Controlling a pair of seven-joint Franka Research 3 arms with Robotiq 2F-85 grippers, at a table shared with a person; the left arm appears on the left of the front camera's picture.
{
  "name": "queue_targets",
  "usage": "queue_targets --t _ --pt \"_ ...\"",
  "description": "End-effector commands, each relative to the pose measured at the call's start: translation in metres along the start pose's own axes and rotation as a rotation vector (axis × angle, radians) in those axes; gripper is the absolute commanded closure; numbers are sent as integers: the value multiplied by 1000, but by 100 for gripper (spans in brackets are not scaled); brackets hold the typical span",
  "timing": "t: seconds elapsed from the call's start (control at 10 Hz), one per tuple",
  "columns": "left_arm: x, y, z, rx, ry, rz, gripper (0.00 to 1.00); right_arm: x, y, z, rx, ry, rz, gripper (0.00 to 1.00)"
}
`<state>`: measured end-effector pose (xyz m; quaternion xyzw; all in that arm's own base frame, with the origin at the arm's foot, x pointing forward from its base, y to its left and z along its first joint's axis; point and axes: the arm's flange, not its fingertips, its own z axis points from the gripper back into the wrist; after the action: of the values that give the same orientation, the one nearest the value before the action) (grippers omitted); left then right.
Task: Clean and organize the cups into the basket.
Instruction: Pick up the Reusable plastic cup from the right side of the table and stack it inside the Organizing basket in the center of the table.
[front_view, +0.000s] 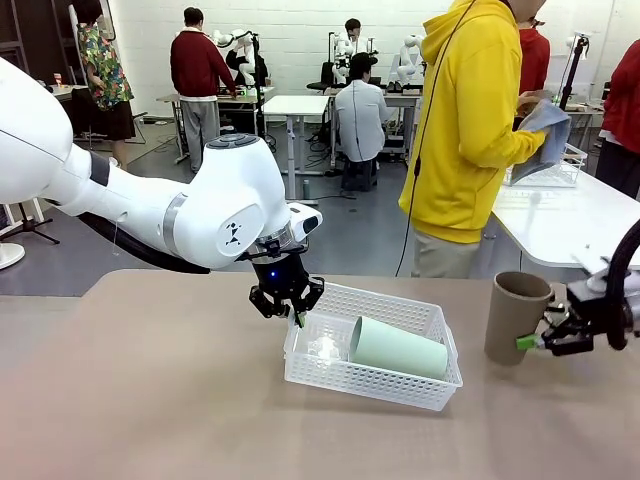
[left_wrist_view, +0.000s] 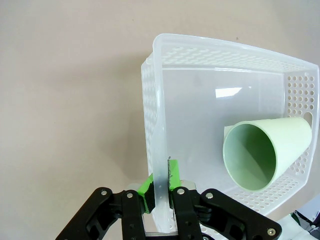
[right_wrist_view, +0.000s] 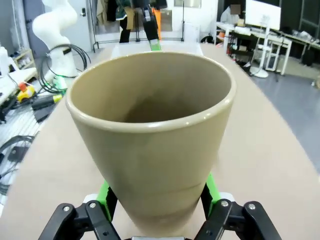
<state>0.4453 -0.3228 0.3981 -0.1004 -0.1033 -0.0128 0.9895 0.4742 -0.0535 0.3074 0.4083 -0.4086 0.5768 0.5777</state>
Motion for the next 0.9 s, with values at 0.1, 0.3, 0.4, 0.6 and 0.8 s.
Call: queue_targets --t 0.1,0.3,0.4,0.6,0.8 --pt "0 -1 1 -3 -1 -6 100 139 60 35 -84 67 27 84" --pt "0 -1 1 -3 -1 -6 100 172 76 38 -84 94 3 84" --pt "0 -1 1 -3 -1 -6 100 169 74 39 -128 94 -28 84" --pt "0 -1 1 -3 -1 -6 100 181 74 46 -102 77 51 84" --pt "0 -1 1 -3 -1 -6 100 181 74 46 -102 77 51 84"
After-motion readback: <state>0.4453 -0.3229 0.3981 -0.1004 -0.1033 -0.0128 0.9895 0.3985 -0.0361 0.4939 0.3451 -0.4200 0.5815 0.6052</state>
